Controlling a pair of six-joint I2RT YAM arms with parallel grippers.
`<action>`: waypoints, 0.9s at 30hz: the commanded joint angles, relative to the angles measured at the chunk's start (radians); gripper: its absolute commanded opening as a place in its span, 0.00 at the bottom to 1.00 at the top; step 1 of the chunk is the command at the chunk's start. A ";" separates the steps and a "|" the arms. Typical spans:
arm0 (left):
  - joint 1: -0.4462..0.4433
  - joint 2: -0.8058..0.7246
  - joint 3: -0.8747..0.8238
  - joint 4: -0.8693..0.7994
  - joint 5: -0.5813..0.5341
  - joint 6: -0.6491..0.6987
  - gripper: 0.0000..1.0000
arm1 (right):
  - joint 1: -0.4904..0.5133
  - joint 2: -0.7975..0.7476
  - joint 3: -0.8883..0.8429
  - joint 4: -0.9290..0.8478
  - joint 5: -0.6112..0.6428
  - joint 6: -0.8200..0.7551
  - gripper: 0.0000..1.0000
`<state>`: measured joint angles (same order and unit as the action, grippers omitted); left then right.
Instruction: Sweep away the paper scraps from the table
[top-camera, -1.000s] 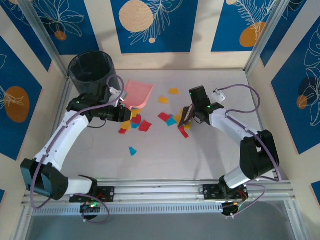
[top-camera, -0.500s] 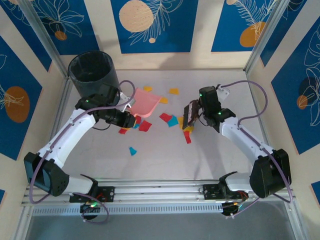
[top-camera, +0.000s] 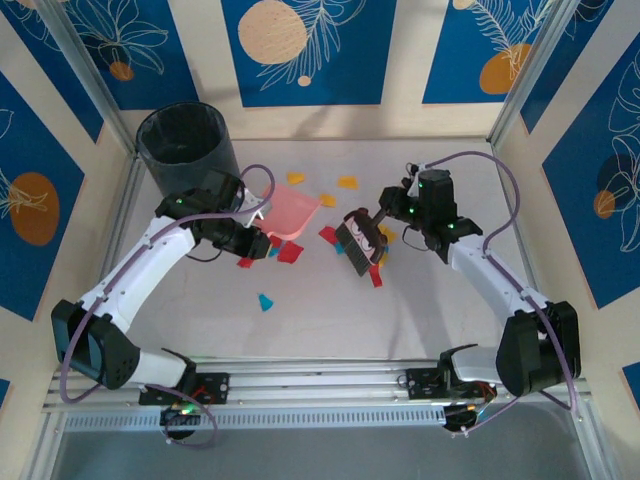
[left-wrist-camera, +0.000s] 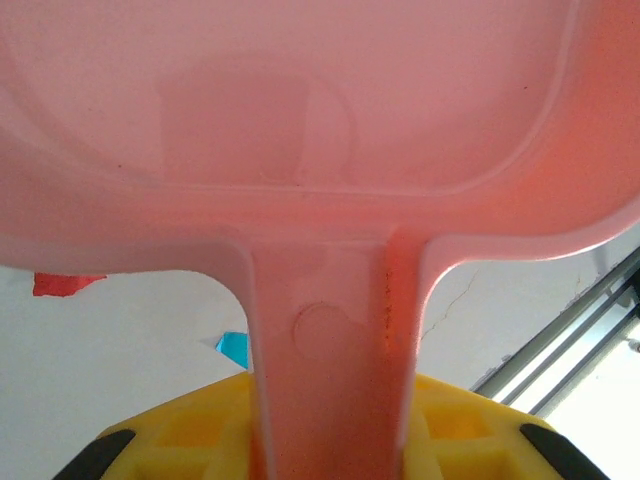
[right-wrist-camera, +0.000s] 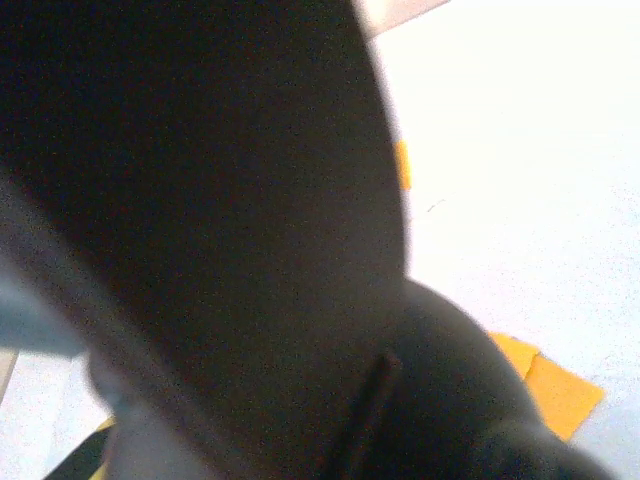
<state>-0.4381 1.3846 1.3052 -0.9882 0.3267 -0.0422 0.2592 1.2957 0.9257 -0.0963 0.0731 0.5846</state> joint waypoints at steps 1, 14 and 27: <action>-0.017 0.008 0.020 -0.024 -0.008 0.022 0.00 | -0.013 0.001 -0.035 0.008 -0.154 -0.113 0.00; -0.030 0.024 0.022 -0.036 -0.012 0.022 0.00 | -0.047 0.032 -0.113 0.040 -0.111 -0.248 0.00; -0.048 0.042 0.026 -0.052 -0.024 0.025 0.00 | -0.053 -0.006 -0.130 0.106 0.153 -0.252 0.00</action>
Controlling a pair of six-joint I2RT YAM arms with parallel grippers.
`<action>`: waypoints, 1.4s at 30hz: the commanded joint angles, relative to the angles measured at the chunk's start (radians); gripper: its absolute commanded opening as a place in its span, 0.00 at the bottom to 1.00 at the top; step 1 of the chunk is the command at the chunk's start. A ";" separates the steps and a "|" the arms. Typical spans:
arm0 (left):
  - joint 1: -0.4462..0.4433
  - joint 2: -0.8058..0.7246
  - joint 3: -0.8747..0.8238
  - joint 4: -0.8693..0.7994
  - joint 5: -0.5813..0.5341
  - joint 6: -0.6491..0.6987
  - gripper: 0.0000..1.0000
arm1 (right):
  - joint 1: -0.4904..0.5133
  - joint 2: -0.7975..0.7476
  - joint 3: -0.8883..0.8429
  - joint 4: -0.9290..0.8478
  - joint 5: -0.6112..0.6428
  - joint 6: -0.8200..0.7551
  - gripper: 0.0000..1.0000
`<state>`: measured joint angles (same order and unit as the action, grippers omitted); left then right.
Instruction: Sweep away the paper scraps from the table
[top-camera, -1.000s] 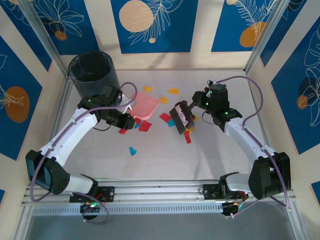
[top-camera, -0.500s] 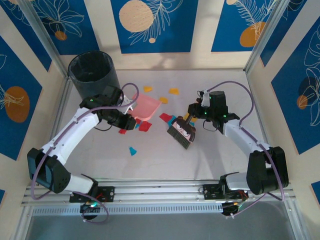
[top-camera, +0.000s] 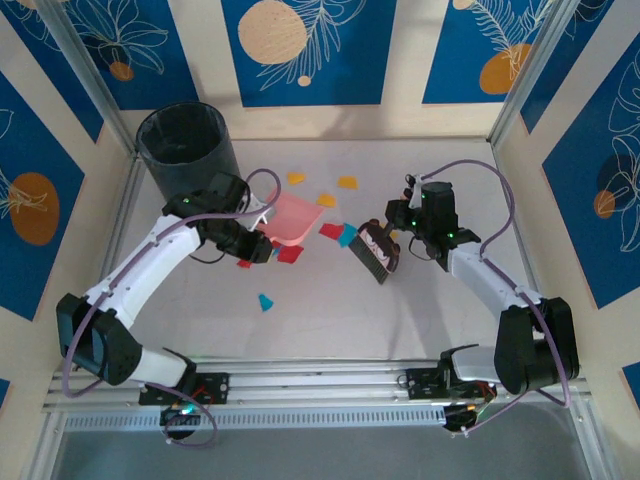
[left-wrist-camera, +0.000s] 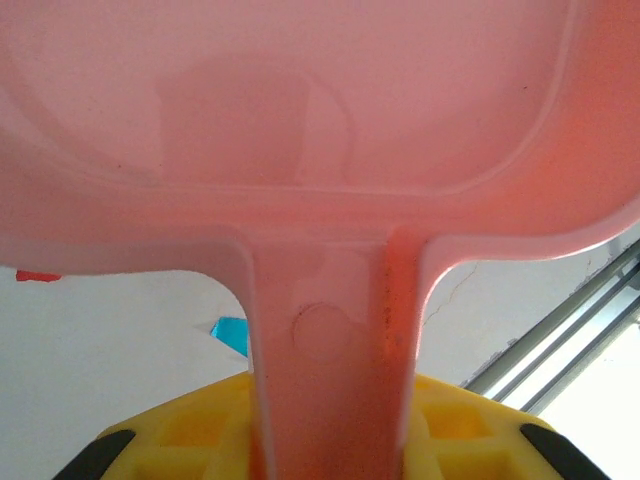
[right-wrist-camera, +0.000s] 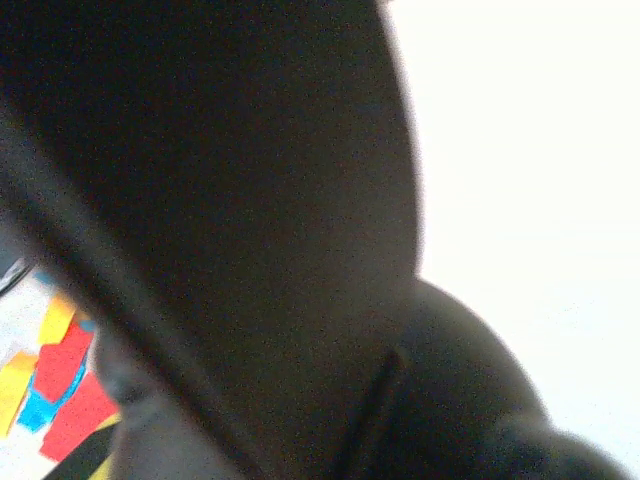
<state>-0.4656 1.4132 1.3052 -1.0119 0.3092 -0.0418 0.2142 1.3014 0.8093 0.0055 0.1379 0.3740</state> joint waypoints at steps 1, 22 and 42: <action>-0.024 0.015 0.027 -0.031 -0.012 0.026 0.00 | -0.006 -0.014 -0.011 0.001 0.097 -0.033 0.00; -0.226 0.202 0.042 -0.130 -0.122 0.153 0.00 | 0.002 -0.262 -0.074 0.060 0.230 0.002 0.00; -0.321 0.516 0.262 -0.200 -0.069 0.264 0.00 | 0.007 -0.077 -0.042 0.212 0.542 -0.224 0.00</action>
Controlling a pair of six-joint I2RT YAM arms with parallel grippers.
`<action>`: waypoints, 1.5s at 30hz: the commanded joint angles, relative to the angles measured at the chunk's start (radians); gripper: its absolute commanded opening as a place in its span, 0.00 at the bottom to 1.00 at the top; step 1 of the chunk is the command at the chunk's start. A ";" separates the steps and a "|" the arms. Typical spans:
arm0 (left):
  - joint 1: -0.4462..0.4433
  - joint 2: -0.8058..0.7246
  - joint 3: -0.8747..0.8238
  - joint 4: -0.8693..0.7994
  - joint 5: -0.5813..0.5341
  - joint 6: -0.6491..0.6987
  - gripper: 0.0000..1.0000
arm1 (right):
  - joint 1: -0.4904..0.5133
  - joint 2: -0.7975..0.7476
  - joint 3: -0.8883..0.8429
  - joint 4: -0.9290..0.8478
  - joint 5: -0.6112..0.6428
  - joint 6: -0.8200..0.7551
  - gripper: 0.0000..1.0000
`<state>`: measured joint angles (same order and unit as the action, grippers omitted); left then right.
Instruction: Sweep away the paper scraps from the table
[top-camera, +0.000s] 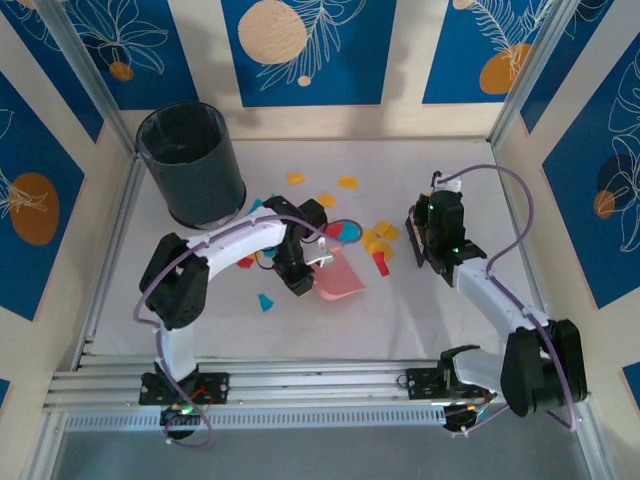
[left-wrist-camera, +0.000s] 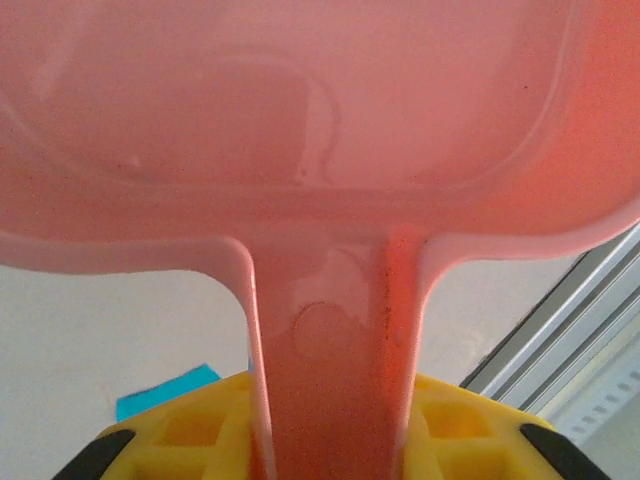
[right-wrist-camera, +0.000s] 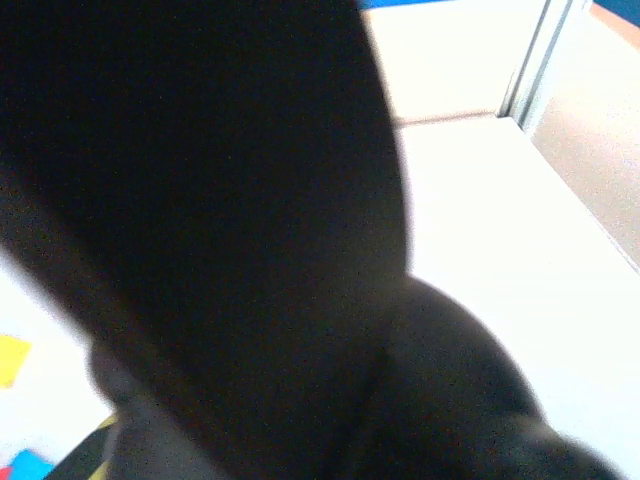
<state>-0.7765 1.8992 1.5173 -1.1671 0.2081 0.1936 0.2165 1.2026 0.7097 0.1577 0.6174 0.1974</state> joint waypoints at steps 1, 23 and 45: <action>-0.010 0.046 0.063 -0.049 0.035 0.027 0.00 | 0.006 0.039 0.068 0.060 0.058 -0.053 0.00; 0.003 0.250 0.269 -0.109 -0.003 0.001 0.00 | 0.081 0.196 0.167 -0.044 -0.101 -0.111 0.00; 0.027 0.361 0.391 -0.113 -0.023 -0.031 0.00 | 0.174 0.151 0.158 -0.182 -0.167 -0.054 0.00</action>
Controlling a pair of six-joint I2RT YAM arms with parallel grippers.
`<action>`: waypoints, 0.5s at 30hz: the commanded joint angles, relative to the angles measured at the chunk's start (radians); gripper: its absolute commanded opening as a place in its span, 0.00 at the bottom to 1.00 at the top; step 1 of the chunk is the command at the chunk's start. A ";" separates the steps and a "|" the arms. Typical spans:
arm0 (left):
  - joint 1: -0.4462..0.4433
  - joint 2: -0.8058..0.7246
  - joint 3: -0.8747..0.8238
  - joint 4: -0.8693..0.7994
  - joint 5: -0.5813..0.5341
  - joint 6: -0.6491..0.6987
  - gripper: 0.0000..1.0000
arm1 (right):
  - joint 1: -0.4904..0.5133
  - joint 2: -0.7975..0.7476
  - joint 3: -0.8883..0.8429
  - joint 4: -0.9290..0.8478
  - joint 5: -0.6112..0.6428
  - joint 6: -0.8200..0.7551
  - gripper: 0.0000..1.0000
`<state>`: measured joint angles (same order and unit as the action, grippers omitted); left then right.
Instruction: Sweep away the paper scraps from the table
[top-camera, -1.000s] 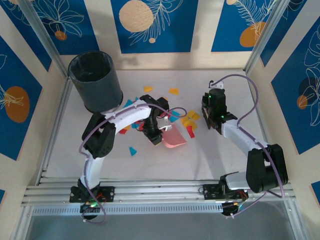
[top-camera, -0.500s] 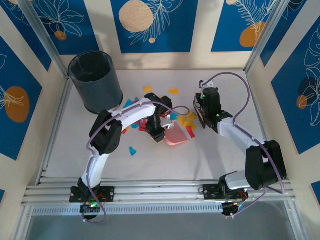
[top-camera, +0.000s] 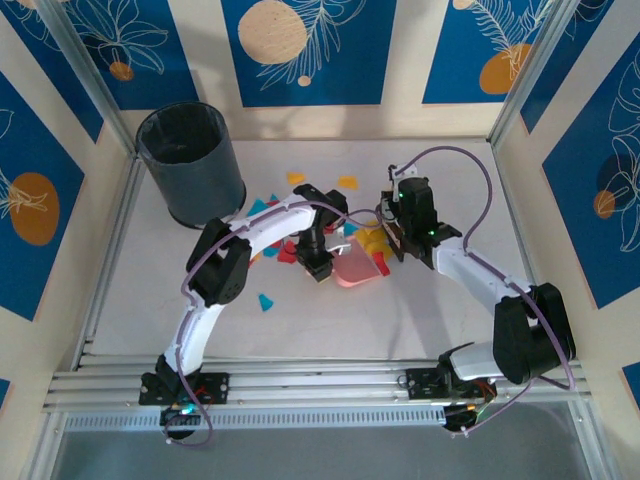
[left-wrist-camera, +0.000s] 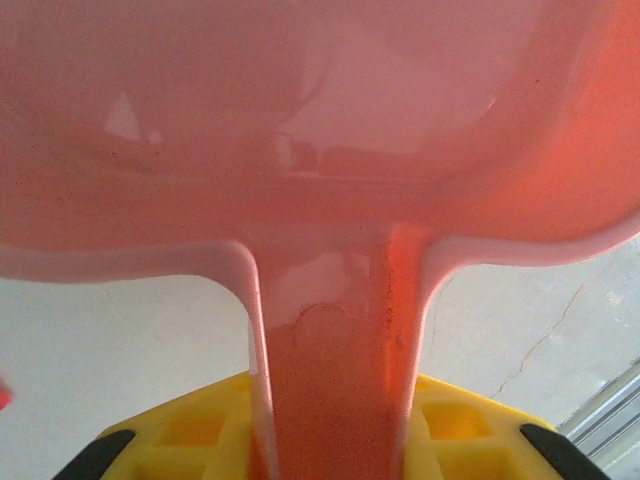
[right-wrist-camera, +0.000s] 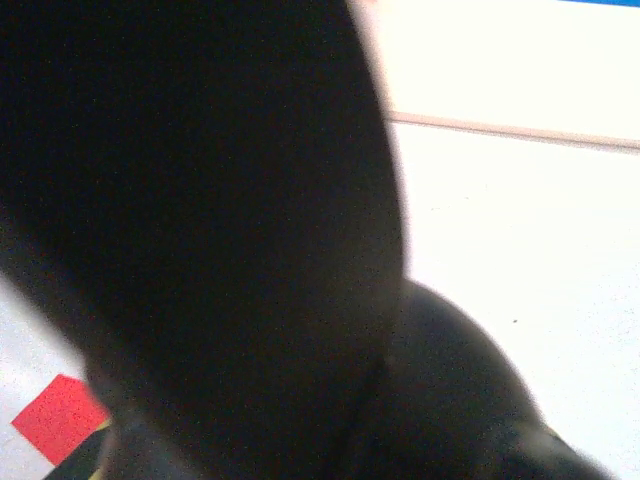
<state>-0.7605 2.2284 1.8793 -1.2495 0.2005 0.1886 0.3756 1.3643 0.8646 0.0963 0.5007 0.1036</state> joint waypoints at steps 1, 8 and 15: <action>0.013 0.033 0.033 -0.028 -0.013 -0.029 0.00 | 0.018 -0.016 0.002 -0.125 -0.053 0.045 0.00; 0.018 0.037 0.053 -0.015 -0.005 -0.034 0.00 | 0.015 -0.063 -0.021 -0.122 -0.130 0.075 0.00; 0.024 0.032 0.054 -0.003 -0.021 -0.051 0.00 | 0.009 -0.111 -0.028 -0.139 -0.187 0.094 0.00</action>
<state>-0.7502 2.2383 1.9102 -1.2427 0.1997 0.1596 0.3820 1.2835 0.8505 0.0040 0.3832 0.1734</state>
